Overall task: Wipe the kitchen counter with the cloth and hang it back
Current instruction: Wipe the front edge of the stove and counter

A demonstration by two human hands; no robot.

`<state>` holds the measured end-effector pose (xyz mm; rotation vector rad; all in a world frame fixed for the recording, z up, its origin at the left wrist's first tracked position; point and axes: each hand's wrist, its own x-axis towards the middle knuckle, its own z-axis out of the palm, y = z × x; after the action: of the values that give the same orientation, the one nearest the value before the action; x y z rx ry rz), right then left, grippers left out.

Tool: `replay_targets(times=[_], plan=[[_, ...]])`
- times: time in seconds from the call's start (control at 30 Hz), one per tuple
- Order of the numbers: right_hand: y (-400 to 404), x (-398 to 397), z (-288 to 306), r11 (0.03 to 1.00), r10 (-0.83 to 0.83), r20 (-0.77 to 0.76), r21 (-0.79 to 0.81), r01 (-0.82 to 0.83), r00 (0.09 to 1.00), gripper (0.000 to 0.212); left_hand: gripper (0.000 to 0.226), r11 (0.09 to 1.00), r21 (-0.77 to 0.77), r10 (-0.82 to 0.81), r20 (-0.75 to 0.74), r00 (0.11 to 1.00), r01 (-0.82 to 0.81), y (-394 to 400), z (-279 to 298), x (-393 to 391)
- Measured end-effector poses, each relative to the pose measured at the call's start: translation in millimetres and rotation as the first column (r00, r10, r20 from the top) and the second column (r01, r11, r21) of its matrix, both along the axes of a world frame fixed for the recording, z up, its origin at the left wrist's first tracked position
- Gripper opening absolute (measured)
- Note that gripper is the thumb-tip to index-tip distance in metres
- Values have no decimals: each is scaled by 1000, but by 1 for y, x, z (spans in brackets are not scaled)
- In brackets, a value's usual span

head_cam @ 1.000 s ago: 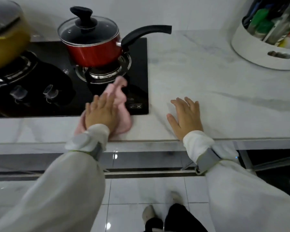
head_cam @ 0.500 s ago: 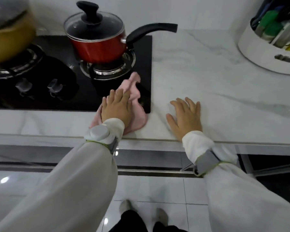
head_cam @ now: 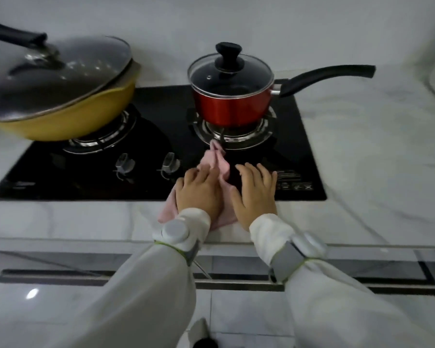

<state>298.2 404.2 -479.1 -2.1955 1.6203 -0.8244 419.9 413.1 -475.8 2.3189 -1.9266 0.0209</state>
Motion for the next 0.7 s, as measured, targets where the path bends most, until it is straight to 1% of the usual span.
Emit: replay_targets(times=[0.1,0.13,0.17,0.23,0.27,0.33,0.37,0.4,0.43,0.5,0.53,0.57,0.6,0.63,0.67,0.7], plan=[[-5,16,-4,998,-62,-14,27,63,998,65,44,986,-142,-89,7,996,89,22,-4,42],[-6,28,-4,996,-87,-11,37,87,996,65,42,982,-161,-96,2,995,95,28,-5,60],[-5,41,-3,993,-110,-16,38,110,994,65,41,983,-166,-79,-4,997,77,31,-5,79],[-2,62,-2,991,-130,-35,36,131,991,65,40,990,-140,12,-18,1000,-15,29,-4,109],[-1,68,-4,991,-129,-64,32,131,990,64,44,992,-116,52,14,999,-50,26,-2,115],[-5,74,-6,991,-127,-142,18,131,982,65,47,997,20,68,73,995,-70,9,10,115],[-6,74,-7,991,-129,-171,20,135,977,65,43,994,94,38,107,994,-48,-3,11,113],[-5,72,-7,991,-122,-190,22,128,974,66,43,990,143,-7,110,994,-8,-15,14,110],[-5,73,-7,993,-112,-207,22,119,972,66,50,973,232,-39,72,997,21,-32,19,111],[-7,75,-9,994,-104,-234,-1,106,967,63,81,947,305,-99,-8,995,96,-62,20,117],[-8,76,-11,994,-107,-260,-15,107,960,61,94,933,322,-138,-84,987,158,-77,17,122],[-9,76,-12,994,-105,-282,-21,104,954,59,94,900,375,-152,-207,966,222,-83,22,125],[-8,76,-11,995,-100,-295,-26,97,950,59,83,876,374,-203,-285,937,304,-88,25,127],[-8,76,-11,995,-98,-308,-25,95,946,59,74,868,331,-276,-299,913,371,-103,29,129],[-9,74,-13,995,-103,-316,-20,102,943,59,71,870,301,-326,-246,913,392,-118,33,128],[-10,75,-13,995,-102,-315,-20,101,944,60,74,860,346,-320,-208,924,375,-130,32,131]])
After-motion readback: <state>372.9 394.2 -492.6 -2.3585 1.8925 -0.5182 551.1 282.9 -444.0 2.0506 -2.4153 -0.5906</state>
